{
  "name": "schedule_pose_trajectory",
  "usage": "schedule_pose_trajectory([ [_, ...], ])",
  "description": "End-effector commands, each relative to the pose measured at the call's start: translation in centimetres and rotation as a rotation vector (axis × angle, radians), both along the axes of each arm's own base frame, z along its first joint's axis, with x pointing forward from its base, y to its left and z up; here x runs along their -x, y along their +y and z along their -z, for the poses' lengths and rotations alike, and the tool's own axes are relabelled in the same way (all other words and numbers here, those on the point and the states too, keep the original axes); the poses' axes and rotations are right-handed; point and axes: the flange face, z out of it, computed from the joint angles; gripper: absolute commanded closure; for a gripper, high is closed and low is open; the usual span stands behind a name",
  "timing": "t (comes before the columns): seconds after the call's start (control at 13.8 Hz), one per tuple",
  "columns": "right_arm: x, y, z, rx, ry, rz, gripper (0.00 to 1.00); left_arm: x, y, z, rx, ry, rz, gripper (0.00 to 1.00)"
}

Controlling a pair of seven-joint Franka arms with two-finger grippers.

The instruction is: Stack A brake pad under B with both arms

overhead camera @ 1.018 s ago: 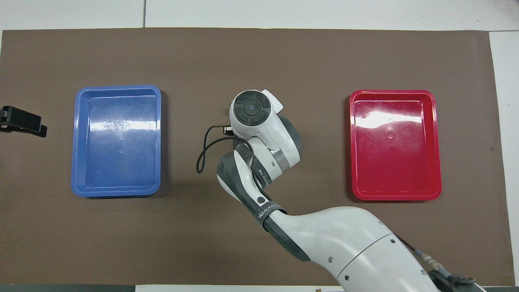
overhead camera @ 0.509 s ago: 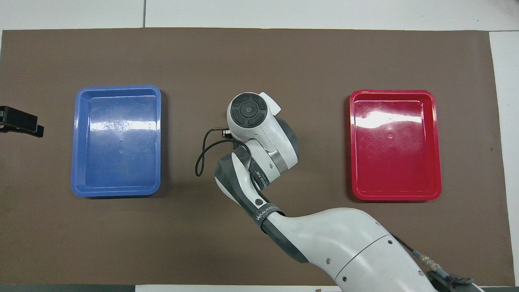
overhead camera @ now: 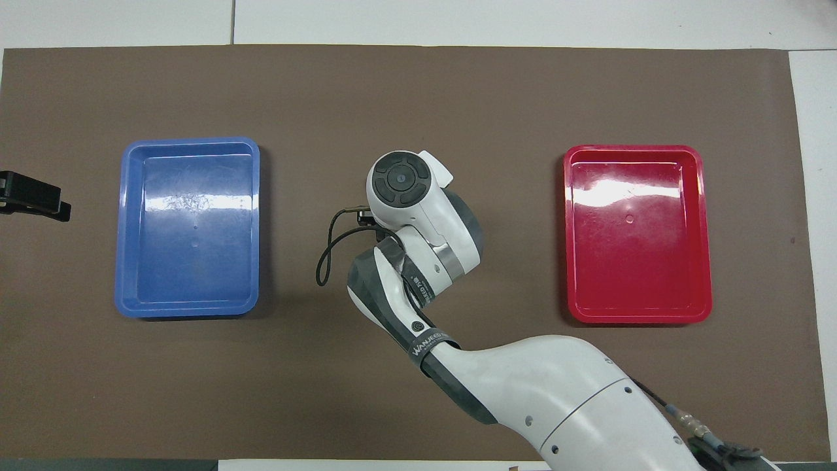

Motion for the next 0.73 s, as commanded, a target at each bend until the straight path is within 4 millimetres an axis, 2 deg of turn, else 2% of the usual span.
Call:
schedule_pose_trajectory([
  [0.0,0.4,-0.8,-2.7,0.001,0.002,-0.032,0.00,0.5,0.2,0.0,-0.014,-0.010,0.004,0.00],
  [0.15,-0.4,-2.7,-6.1,-0.004,-0.018,0.006,0.00,0.5,0.2,0.0,-0.014,-0.010,0.004,0.00],
  [0.29,-2.4,-6.9,-8.9,0.037,-0.054,0.051,0.00,0.5,0.1,0.0,-0.014,-0.010,0.005,0.00],
  [0.51,-5.1,-16.2,-14.6,0.074,-0.105,0.149,0.00,0.5,0.2,0.0,-0.014,-0.010,0.004,0.00],
  [0.65,-5.7,-23.0,-17.9,0.065,-0.116,0.214,0.00,0.5,0.2,0.0,-0.014,-0.010,0.004,0.00],
])
